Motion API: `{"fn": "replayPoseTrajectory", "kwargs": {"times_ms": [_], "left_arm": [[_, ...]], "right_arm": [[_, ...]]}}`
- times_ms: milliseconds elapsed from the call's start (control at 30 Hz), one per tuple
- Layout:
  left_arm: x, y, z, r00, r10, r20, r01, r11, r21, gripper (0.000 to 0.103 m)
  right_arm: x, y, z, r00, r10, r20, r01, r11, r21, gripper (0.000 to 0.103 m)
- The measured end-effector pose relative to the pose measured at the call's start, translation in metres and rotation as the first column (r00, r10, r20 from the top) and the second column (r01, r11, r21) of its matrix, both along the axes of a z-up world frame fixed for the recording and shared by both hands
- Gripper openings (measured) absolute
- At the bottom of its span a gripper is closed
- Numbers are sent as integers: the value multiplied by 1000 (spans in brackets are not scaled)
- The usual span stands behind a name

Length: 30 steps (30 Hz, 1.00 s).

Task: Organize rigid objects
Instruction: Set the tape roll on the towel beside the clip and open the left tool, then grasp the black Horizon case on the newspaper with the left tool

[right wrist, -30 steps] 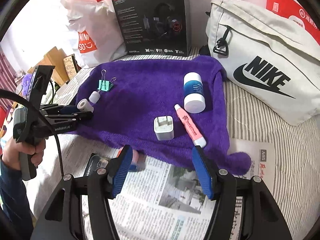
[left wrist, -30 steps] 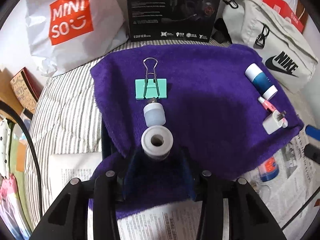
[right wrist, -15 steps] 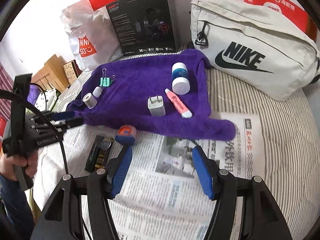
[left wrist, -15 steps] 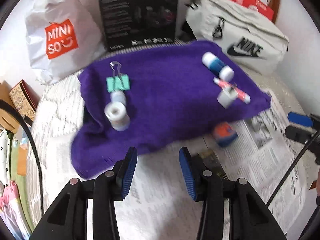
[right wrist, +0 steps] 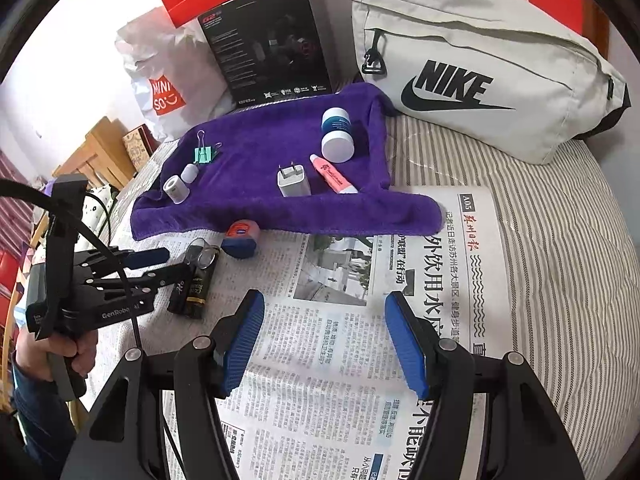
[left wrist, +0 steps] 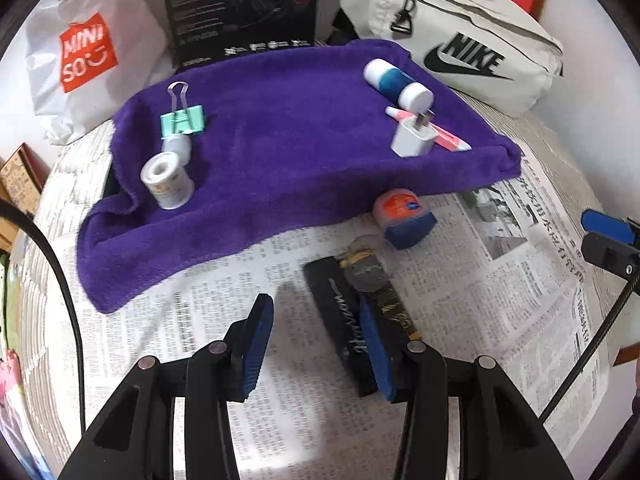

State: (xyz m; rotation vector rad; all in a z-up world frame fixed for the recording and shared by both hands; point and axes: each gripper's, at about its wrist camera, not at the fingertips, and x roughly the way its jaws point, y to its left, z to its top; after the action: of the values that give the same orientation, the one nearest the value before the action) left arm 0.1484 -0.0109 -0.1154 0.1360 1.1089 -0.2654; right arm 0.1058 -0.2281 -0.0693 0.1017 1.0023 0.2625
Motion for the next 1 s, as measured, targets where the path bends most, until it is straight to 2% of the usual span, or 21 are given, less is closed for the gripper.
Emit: {"fn": "replayPoseTrajectory", "kwargs": {"times_ms": [133,233,367,500,733,867,1000], "left_arm": [[-1,-2,0,1000,4,14,-5,999,41,50],[-5,2,0,1000,-1,8,0,1000,26,51],[-8,0,-1,1000,-16,10,15,999,45,51],[-5,-11,-8,1000,-24,-3,25,994,102,52],[-2,6,-7,999,33,19,-35,994,105,52],[-4,11,-8,1000,23,12,-24,997,72,48],[-3,7,-10,1000,-2,13,1,999,52,37]], "right_arm": [[-1,4,0,1000,20,6,-20,1000,-8,63],[-1,7,-3,1000,30,3,-30,999,-28,63],[-1,7,-9,1000,29,-9,-29,999,-18,63],[0,9,-12,999,34,-18,-34,999,-16,63],[-2,7,-13,999,36,-26,-36,999,-19,63],[-1,5,-17,999,29,-38,-29,1000,-5,63],[-1,10,-18,998,37,-41,-37,999,3,63]]}}
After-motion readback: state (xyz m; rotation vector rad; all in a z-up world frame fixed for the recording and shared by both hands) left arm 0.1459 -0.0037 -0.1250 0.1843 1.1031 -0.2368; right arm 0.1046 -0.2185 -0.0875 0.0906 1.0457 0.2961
